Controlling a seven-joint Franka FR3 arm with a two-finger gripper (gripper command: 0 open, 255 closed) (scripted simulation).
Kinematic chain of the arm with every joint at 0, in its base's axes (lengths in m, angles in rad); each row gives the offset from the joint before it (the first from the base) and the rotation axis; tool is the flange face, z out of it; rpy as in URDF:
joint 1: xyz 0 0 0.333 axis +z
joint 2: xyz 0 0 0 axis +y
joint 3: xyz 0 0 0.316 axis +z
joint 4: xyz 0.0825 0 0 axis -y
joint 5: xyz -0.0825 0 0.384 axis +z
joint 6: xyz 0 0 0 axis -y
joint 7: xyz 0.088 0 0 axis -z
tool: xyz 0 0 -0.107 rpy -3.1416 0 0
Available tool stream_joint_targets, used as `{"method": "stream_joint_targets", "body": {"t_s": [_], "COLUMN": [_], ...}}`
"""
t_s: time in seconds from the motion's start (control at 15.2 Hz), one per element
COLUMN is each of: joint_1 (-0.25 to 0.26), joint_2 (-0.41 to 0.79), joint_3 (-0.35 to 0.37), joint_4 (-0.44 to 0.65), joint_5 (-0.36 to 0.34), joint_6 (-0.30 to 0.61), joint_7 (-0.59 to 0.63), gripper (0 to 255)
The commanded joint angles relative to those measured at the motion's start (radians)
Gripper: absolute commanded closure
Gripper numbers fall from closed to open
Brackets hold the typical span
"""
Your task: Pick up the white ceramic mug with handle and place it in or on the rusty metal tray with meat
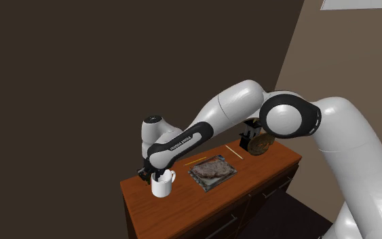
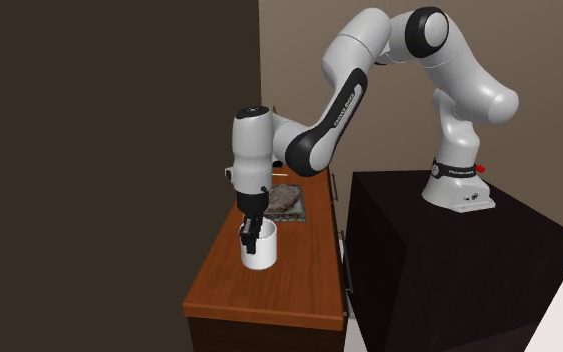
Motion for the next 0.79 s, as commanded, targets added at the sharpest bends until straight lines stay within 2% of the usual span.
{"method": "stream_joint_targets", "body": {"t_s": [0.0, 0.46, 0.73], "joint_1": [0.0, 0.0, -0.006], "joint_2": [0.0, 0.0, -0.038], "joint_3": [0.0, 0.0, 0.008], "joint_4": [0.0, 0.0, -0.008], "joint_5": [0.0, 0.0, 0.008], "joint_6": [0.0, 0.0, -0.031], "joint_7": [0.0, 0.0, -0.005], "gripper": [255, 255, 255]}}
